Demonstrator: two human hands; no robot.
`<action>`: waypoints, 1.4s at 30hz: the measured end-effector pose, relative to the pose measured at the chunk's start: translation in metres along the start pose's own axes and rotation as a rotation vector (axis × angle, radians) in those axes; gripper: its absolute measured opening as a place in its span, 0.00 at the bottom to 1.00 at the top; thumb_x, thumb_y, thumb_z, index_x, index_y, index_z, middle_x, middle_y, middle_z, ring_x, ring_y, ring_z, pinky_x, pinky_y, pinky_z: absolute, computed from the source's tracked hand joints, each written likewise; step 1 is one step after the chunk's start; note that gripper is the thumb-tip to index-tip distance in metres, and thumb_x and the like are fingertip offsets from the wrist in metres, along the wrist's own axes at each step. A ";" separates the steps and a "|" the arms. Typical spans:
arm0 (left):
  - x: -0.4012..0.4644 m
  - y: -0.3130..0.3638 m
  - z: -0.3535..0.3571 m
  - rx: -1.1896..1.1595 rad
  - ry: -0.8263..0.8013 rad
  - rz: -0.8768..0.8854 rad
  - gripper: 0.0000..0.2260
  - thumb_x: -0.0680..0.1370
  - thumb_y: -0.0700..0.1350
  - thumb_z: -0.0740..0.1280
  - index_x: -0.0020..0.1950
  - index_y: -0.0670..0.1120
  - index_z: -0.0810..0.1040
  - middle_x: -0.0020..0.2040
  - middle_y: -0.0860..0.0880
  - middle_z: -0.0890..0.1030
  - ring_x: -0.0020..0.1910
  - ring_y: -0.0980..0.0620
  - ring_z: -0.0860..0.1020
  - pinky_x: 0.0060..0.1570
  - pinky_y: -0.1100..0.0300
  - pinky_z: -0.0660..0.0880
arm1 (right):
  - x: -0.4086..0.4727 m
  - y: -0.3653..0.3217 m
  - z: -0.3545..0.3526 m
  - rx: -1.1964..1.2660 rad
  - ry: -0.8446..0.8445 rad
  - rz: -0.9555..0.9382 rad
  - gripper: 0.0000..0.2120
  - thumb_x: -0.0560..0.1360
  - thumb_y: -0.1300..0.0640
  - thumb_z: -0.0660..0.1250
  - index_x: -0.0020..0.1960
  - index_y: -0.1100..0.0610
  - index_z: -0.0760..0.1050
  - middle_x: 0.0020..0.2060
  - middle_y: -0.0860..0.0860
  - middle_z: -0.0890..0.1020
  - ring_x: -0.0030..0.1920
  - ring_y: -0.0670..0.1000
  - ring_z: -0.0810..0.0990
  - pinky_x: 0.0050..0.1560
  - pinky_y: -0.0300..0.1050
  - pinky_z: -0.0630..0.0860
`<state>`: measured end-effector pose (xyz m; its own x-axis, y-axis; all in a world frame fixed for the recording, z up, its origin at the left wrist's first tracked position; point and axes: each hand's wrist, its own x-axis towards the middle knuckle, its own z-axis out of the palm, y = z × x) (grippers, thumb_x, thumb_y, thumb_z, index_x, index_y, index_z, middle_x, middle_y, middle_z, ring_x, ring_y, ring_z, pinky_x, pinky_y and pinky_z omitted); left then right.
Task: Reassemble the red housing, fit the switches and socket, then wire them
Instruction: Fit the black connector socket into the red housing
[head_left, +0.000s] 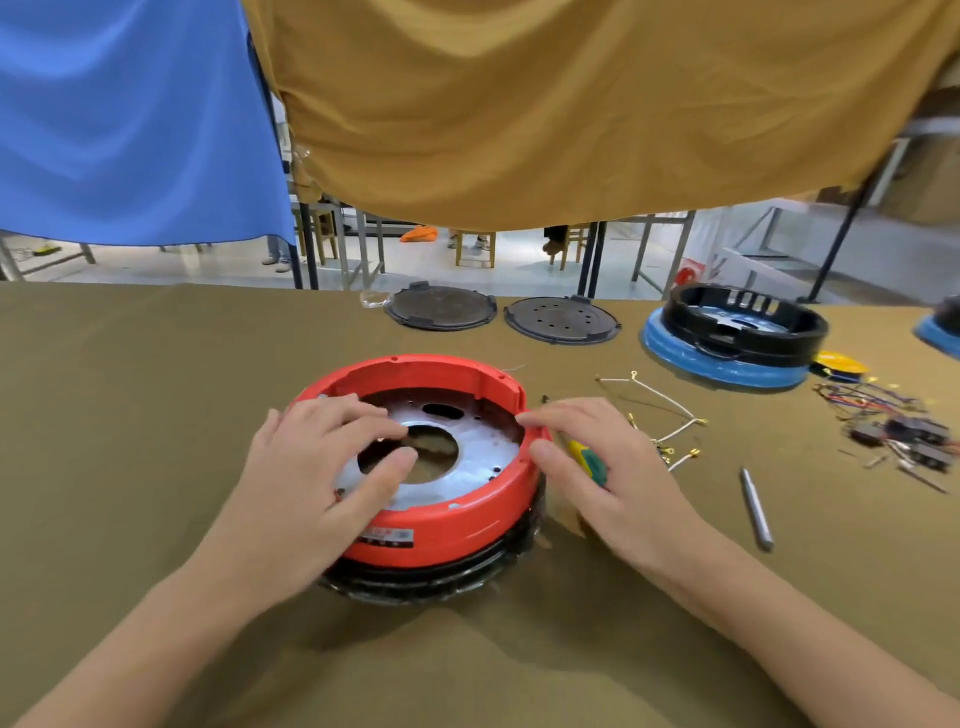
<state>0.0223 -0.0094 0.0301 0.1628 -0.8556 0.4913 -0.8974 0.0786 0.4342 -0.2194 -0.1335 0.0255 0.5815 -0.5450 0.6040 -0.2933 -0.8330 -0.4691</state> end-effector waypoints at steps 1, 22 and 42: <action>-0.001 0.005 0.002 0.037 -0.044 0.000 0.21 0.75 0.67 0.52 0.48 0.59 0.82 0.53 0.66 0.78 0.62 0.67 0.69 0.74 0.48 0.53 | 0.005 0.008 -0.005 -0.045 0.080 0.081 0.11 0.80 0.52 0.64 0.58 0.53 0.80 0.51 0.44 0.80 0.56 0.44 0.76 0.60 0.39 0.71; 0.036 0.000 -0.042 0.027 -0.333 -0.027 0.06 0.72 0.57 0.64 0.47 0.64 0.78 0.53 0.66 0.75 0.58 0.64 0.70 0.58 0.63 0.67 | 0.025 0.040 -0.069 0.867 -0.036 0.865 0.10 0.76 0.62 0.68 0.54 0.55 0.84 0.51 0.60 0.84 0.44 0.54 0.84 0.42 0.44 0.82; 0.127 -0.035 -0.006 0.175 -0.703 -0.130 0.13 0.83 0.42 0.56 0.64 0.57 0.72 0.57 0.54 0.79 0.55 0.53 0.77 0.63 0.51 0.71 | 0.076 0.058 -0.051 0.961 -0.519 0.515 0.22 0.69 0.66 0.74 0.62 0.56 0.81 0.56 0.59 0.83 0.56 0.57 0.84 0.52 0.43 0.81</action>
<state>0.0771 -0.1172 0.0820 0.0240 -0.9831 -0.1815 -0.9505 -0.0787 0.3007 -0.2305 -0.2277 0.0772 0.8628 -0.5051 -0.0223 -0.0246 0.0022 -0.9997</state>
